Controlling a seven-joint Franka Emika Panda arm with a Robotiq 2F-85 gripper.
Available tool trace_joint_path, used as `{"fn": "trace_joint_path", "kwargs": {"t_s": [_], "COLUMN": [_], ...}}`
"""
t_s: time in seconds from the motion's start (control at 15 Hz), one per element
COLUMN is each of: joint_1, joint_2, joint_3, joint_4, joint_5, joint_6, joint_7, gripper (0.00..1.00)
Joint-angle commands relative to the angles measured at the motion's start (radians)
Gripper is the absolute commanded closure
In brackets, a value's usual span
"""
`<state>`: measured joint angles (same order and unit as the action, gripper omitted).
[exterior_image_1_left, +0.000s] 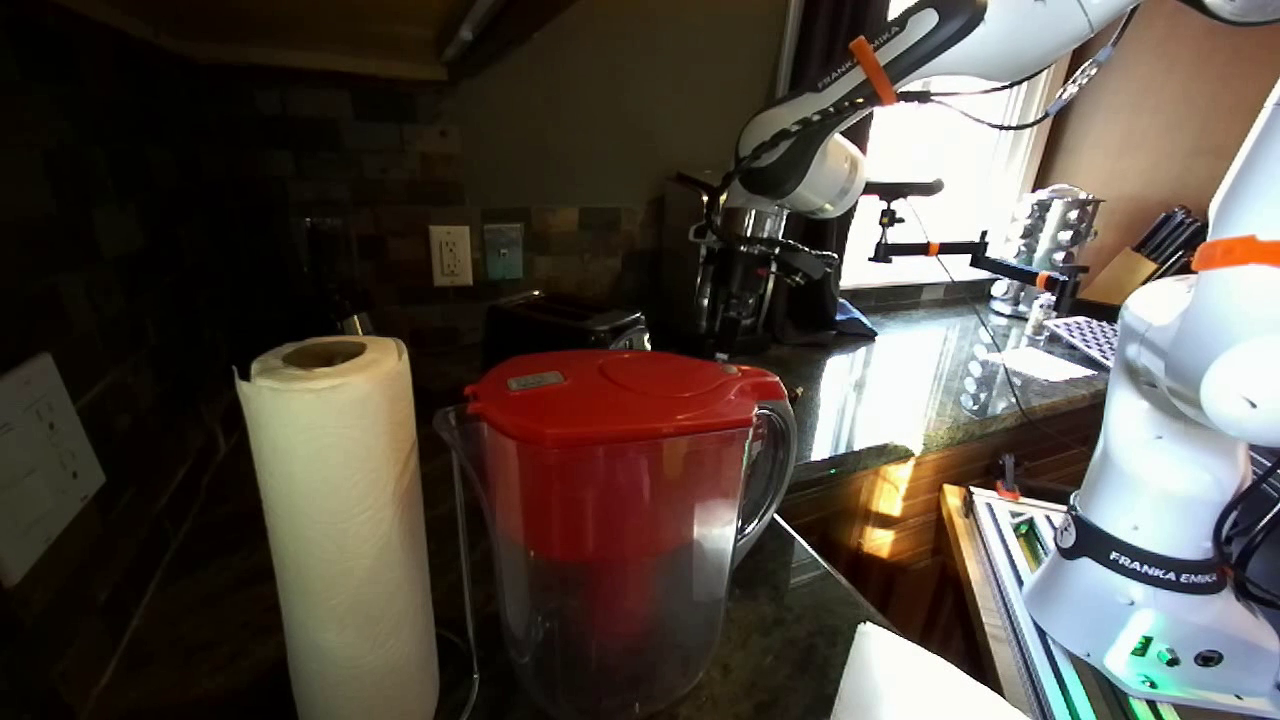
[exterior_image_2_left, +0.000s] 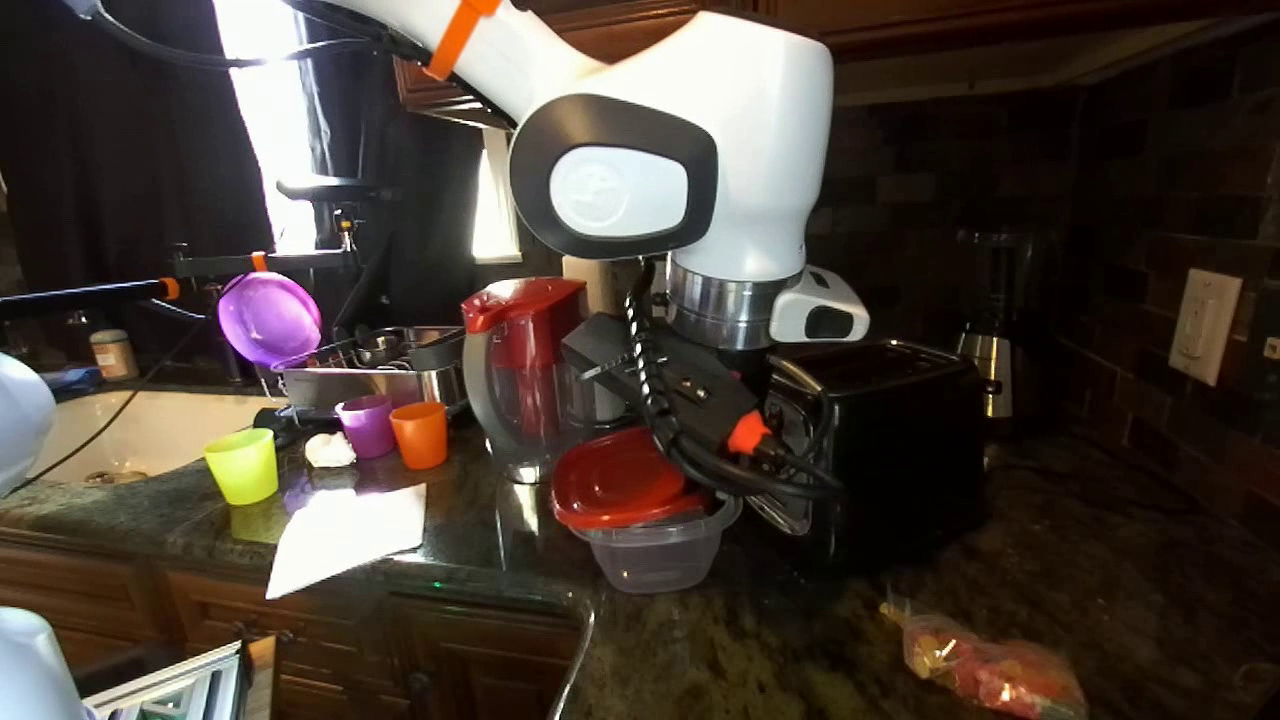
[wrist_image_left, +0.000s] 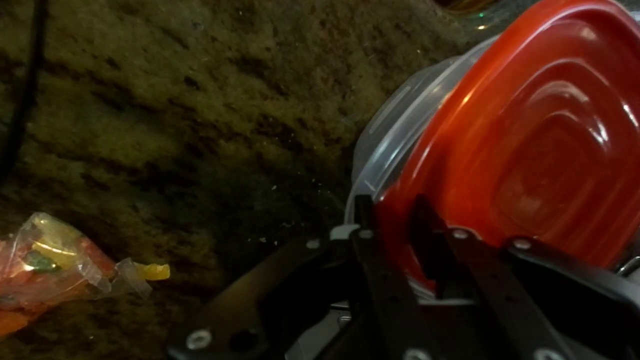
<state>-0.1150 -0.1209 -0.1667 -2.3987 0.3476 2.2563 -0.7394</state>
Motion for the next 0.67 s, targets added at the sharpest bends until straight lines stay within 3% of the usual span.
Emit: {"fn": "trace_joint_path", "kwargs": {"t_s": [0.0, 0.6], "joint_1": [0.011, 0.007], "joint_2": [0.017, 0.060], "joint_3": [0.000, 0.004], "joint_4": [-0.004, 0.015], "joint_5": [0.029, 0.020], "joint_6": [0.037, 0.058], "joint_7": [0.037, 0.080], "gripper": [0.94, 0.94]}}
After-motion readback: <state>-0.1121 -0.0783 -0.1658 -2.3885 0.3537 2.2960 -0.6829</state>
